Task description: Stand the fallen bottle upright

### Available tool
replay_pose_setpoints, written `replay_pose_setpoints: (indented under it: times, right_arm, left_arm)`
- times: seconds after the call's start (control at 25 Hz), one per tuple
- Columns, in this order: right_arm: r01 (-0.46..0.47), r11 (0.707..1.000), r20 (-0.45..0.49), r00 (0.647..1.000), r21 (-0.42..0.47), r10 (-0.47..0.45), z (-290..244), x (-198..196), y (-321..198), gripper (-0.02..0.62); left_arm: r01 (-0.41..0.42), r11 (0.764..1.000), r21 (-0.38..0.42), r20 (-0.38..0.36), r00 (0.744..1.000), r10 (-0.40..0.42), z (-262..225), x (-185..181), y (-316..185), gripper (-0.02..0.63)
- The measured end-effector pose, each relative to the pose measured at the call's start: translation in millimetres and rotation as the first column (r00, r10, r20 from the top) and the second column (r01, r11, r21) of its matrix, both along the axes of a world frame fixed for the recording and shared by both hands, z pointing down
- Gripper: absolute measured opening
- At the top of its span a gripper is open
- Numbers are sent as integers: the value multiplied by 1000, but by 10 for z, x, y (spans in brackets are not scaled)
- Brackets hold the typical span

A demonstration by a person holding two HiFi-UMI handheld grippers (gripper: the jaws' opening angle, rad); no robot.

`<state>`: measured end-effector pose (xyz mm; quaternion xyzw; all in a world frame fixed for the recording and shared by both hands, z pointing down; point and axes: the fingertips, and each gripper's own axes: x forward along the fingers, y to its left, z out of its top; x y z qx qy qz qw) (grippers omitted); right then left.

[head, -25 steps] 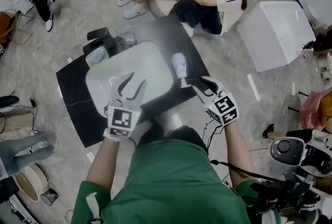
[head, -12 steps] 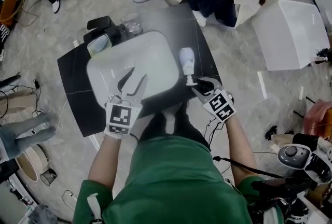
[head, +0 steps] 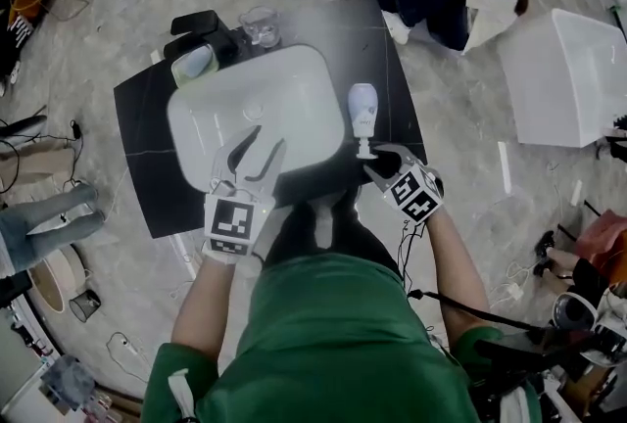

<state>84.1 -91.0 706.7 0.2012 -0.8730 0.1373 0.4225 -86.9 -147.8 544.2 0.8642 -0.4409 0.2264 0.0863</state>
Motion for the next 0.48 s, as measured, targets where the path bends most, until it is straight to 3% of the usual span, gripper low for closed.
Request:
replay_pose_setpoints:
  times: [0.48]
  right_arm:
    - [108, 994, -116, 988, 25, -105, 110, -30, -27, 98]
  left_arm:
    - [54, 998, -19, -37, 998, -55, -19, -116, 41, 161]
